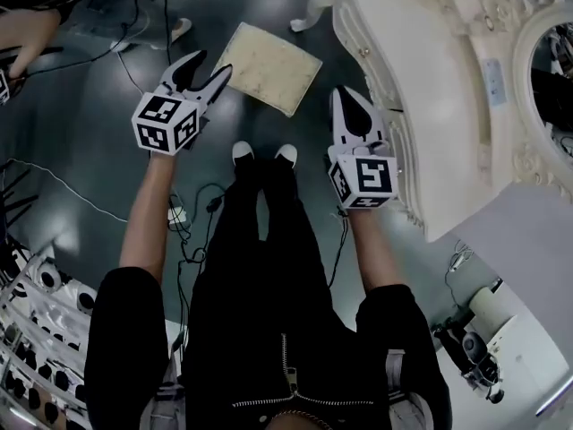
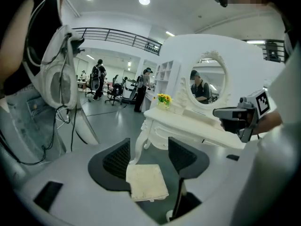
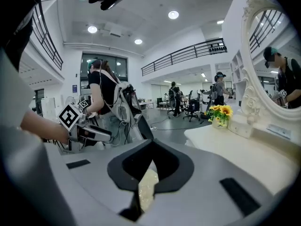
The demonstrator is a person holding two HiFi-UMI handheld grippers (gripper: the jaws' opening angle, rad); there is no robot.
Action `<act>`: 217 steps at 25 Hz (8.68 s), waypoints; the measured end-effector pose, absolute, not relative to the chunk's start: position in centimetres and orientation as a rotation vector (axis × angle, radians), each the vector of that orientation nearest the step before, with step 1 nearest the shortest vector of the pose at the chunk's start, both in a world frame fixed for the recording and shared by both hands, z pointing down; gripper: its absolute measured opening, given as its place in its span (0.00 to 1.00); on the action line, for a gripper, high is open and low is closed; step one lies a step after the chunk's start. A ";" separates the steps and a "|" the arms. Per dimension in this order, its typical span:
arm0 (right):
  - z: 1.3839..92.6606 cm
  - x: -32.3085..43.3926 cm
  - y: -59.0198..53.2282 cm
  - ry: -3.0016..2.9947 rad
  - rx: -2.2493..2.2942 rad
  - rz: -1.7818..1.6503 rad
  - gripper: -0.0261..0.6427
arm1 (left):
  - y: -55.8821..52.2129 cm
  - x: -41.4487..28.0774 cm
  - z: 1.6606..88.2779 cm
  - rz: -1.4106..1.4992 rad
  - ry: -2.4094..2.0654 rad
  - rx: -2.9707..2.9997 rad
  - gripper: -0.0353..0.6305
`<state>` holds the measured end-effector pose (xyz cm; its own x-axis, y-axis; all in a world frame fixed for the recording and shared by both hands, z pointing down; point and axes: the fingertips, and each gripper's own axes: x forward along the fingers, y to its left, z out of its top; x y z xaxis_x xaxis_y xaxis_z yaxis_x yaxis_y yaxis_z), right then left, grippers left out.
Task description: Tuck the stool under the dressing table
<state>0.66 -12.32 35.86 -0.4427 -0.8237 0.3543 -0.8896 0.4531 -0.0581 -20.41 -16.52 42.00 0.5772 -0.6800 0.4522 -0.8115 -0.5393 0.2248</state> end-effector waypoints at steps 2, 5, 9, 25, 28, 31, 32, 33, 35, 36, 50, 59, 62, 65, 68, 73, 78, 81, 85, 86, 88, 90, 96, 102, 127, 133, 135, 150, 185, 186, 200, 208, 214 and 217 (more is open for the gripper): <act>37.8 0.9 -11.5 -2.412 1.464 0.365 0.04 | -16.2 -20.3 44.4 0.450 -1.188 2.372 0.43; 40.6 -0.2 -10.6 -2.399 1.423 0.393 0.04 | -16.0 -20.9 47.8 0.463 -1.170 2.325 0.45; 44.3 -1.3 -9.6 -2.396 1.358 0.404 0.04 | -16.3 -21.7 53.0 0.511 -1.142 2.300 0.45; 57.3 -0.2 -7.9 -2.295 1.321 0.607 0.04 | -21.7 -24.9 77.1 0.617 -1.016 2.046 0.55; 59.3 -0.2 -8.0 -2.288 1.312 0.655 0.04 | -23.0 -25.7 79.8 0.590 -0.997 2.000 0.56; 60.9 0.0 -8.7 -2.278 1.306 0.656 0.04 | -24.3 -25.4 82.8 0.600 -0.942 1.973 0.57; 61.5 -0.1 -8.7 -2.273 1.301 0.660 0.04 | -24.6 -25.5 83.9 0.610 -0.926 1.964 0.57; 62.0 -0.2 -8.7 -2.268 1.291 0.666 0.04 | -25.0 -25.6 84.8 0.616 -0.911 1.954 0.57; 63.0 -0.4 -8.3 -2.256 1.265 0.691 0.04 | -25.7 -25.8 86.1 0.615 -0.866 1.929 0.57; 63.4 -0.5 -8.0 -2.250 1.255 0.707 0.04 | -25.9 -25.7 86.7 0.619 -0.832 1.918 0.57; 67.0 1.6 -5.1 -2.140 1.305 0.849 0.04 | -25.3 -24.3 89.7 0.488 -0.549 1.761 0.59; 67.3 1.6 -4.6 -2.131 1.337 0.879 0.04 | -22.0 -24.3 89.3 0.416 -0.613 1.710 0.59; 67.3 2.3 -3.7 -2.128 1.353 0.888 0.04 | -19.0 -22.7 89.4 0.403 -0.583 1.680 0.58; 67.7 3.3 -3.2 -2.118 1.374 0.895 0.04 | -15.8 -20.1 89.8 0.383 -0.529 1.659 0.57; 67.8 2.2 -3.9 -2.123 1.367 0.900 0.04 | -14.3 -19.8 89.9 0.345 -0.514 1.636 0.56; 67.1 1.3 -4.0 -2.110 1.387 0.903 0.04 | -13.5 -18.6 89.0 0.281 -0.531 1.638 0.54; 67.9 3.7 -3.3 -2.096 1.428 0.921 0.04 | -12.1 -15.3 89.5 0.264 -0.521 1.613 0.53; 68.4 4.6 -2.8 -2.096 1.441 0.929 0.04 | -11.4 -13.5 89.9 0.251 -0.512 1.596 0.53; 68.8 4.8 -2.4 -2.091 1.450 0.939 0.04 | -10.5 -11.3 90.0 0.245 -0.487 1.575 0.53; 68.8 4.8 -2.4 -2.090 1.454 0.941 0.04 | -10.4 -10.7 90.0 0.245 -0.478 1.571 0.52; 68.8 4.8 -2.5 -2.090 1.463 0.942 0.04 | -10.1 -9.5 90.0 0.238 -0.462 1.566 0.52; 68.9 4.9 -2.6 -2.090 1.470 0.943 0.04 | -10.0 -8.3 90.0 0.223 -0.452 1.563 0.51; 68.8 6.1 -2.8 -2.085 1.495 0.950 0.04 | -10.2 -4.7 89.7 0.188 -0.434 1.565 0.50; 69.3 7.7 -2.7 -2.079 1.511 0.959 0.04 | -10.7 -0.6 89.9 0.175 -0.414 1.566 0.50; 70.6 13.8 -2.0 -2.063 1.582 0.976 0.04 | -15.1 12.9 90.1 0.120 -0.408 1.564 0.50; 70.5 15.3 -3.1 -2.075 1.582 0.947 0.04 | -16.6 16.1 90.1 0.107 -0.413 1.565 0.50; 70.4 15.6 -3.5 -2.079 1.584 0.940 0.04 | -17.0 16.8 90.1 0.102 -0.417 1.565 0.50; 70.2 17.5 -5.9 -2.071 1.591 0.902 0.04 | -20.4 23.2 90.1 0.103 -0.409 1.559 0.50; 53.9 10.7 -8.2 -2.135 1.620 0.731 0.04 | -16.7 -0.4 62.9 0.690 -0.863 2.346 0.09; 52.6 10.8 -8.7 -2.146 1.632 0.704 0.04 | -16.6 -0.5 61.1 0.691 -0.856 2.377 0.09; 36.6 13.0 -8.9 -2.212 1.776 0.488 0.04 | -15.4 -0.5 40.7 0.603 -0.922 2.627 0.09; 31.0 13.4 -7.1 -2.255 1.854 0.429 0.04 | -14.0 -0.9 33.0 0.537 -0.965 2.718 0.09; 25.9 13.3 -7.5 -2.319 1.849 0.269 0.04 | -13.9 -1.1 28.2 0.480 -0.984 2.800 0.09; 22.7 14.7 -7.6 -2.331 1.906 0.197 0.04 | -14.1 -0.8 25.1 0.422 -0.998 2.844 0.09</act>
